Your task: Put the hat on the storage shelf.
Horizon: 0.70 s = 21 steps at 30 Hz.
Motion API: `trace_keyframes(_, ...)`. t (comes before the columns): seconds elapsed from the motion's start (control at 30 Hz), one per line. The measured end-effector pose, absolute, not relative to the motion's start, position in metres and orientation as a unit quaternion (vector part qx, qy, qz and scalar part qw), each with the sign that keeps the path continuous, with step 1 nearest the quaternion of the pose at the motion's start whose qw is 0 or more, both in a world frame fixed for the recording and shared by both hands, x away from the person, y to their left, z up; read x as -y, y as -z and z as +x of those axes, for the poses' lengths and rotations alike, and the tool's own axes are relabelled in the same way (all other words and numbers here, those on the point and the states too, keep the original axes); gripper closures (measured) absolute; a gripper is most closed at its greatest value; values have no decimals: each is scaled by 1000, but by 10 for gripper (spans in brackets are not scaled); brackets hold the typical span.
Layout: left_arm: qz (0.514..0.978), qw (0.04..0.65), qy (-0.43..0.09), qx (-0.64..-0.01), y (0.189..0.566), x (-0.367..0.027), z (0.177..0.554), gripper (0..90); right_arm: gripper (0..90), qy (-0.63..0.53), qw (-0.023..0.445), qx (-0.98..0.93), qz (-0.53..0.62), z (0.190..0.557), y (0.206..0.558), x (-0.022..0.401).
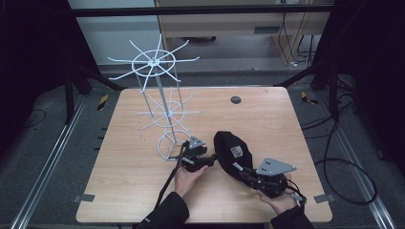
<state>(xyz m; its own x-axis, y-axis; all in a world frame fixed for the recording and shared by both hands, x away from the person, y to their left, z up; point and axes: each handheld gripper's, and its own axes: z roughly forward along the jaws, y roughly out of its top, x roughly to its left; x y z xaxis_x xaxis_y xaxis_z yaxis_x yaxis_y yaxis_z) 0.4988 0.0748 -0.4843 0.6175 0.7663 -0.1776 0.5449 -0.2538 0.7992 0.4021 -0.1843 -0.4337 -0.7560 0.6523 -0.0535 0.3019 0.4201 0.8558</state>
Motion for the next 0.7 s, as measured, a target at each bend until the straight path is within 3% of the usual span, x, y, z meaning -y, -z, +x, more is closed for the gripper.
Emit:
trace_keyframes(0.33,778,499,-140,-354,436,-90,452,422,795,-445,188,-826,290,397,442,178)
trace_keyframes(0.7,766,539,-106,-334,415,-69,450,379,788,-445,180,-829,289,395,446,171)
